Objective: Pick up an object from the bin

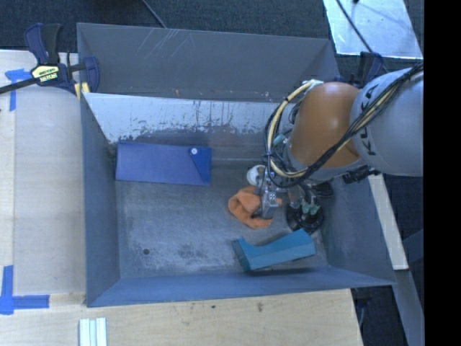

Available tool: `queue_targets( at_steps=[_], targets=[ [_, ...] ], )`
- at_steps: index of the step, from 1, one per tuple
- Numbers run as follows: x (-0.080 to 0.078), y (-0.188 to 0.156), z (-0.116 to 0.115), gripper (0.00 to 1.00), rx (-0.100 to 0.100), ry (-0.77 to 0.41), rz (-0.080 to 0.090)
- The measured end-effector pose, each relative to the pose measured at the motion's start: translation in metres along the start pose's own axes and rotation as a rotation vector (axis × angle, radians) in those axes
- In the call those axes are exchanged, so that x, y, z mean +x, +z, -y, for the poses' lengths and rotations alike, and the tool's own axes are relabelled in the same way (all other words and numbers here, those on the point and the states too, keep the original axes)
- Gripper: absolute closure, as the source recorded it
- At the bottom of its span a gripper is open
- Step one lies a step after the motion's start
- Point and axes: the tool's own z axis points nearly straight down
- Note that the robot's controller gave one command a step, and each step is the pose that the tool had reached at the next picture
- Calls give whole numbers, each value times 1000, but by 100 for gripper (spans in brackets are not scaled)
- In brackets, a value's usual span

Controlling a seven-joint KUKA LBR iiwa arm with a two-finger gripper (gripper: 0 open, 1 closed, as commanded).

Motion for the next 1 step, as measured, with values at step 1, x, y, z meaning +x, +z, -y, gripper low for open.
queue_targets(
  at_steps=[1],
  targets=[
    [-10,12,4,100,-1,16,2]
  ],
)
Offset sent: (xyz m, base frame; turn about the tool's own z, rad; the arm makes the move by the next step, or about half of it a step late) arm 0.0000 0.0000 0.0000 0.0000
